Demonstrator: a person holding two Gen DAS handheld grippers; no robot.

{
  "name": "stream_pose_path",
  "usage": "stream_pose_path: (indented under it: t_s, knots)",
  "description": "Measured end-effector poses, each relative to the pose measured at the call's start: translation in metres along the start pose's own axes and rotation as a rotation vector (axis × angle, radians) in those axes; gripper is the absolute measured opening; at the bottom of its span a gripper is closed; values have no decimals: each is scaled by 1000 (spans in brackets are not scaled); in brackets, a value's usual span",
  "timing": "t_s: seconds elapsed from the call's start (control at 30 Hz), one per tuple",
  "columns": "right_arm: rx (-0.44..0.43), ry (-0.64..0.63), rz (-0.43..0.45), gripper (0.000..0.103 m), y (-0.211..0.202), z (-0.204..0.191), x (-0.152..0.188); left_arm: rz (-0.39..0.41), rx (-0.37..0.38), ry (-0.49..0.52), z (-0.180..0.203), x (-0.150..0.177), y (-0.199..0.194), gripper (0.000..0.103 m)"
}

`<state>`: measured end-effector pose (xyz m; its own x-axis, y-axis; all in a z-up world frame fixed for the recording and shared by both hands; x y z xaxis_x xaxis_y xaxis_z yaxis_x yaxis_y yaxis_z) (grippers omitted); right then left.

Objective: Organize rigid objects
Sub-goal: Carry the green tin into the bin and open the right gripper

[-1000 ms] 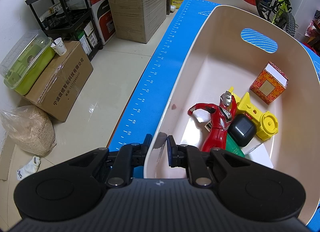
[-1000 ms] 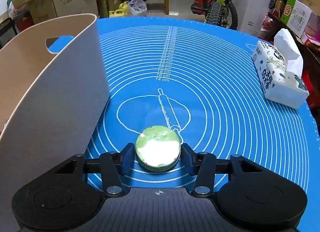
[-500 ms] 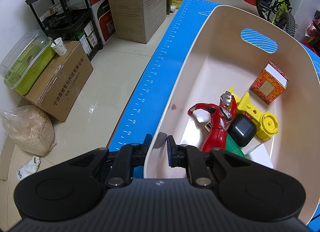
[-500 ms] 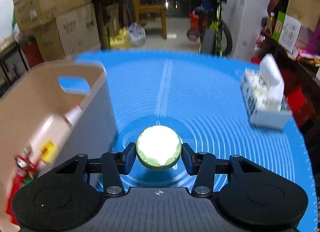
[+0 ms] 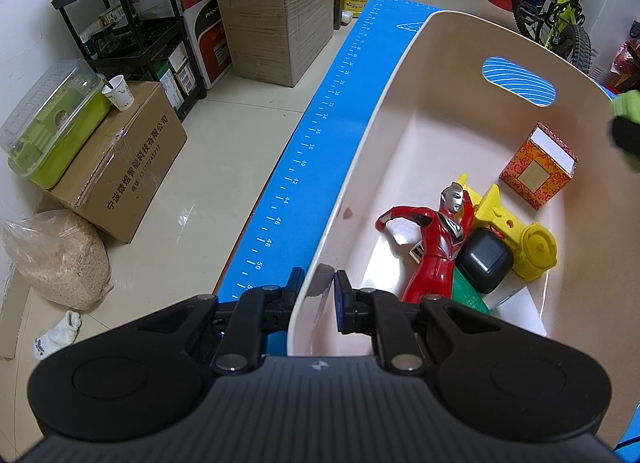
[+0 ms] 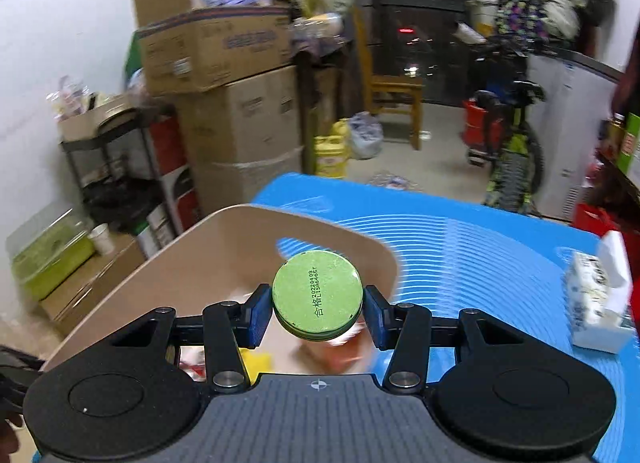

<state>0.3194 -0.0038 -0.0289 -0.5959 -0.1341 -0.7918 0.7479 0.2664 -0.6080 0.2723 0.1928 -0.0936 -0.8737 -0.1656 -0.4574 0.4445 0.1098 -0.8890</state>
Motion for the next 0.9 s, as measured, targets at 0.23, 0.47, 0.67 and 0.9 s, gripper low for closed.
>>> stream_pose_path:
  t_s: [0.23, 0.47, 0.67, 0.9]
  knots:
    - [-37, -75, -121, 54, 24, -43, 14, 0, 0, -1, 0, 0, 0, 17]
    - [-30, -113, -261, 54, 44, -57, 34, 0, 0, -1, 1, 0, 0, 17]
    - [-20, -125, -353, 54, 55, -56, 45, 0, 0, -1, 0, 0, 0, 17]
    - [-21, -134, -432, 54, 61, -54, 50, 0, -3, 2, 1, -1, 1, 17]
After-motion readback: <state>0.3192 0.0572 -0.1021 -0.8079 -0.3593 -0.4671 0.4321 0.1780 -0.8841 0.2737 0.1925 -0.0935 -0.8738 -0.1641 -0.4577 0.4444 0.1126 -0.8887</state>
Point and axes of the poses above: each gripper's, at about its wrist camera, not at the fingertips, and y roughly the way its jaws point, z to its right, x to its underside, the point moved 5 cm from there along y, roughly the way its jaws point
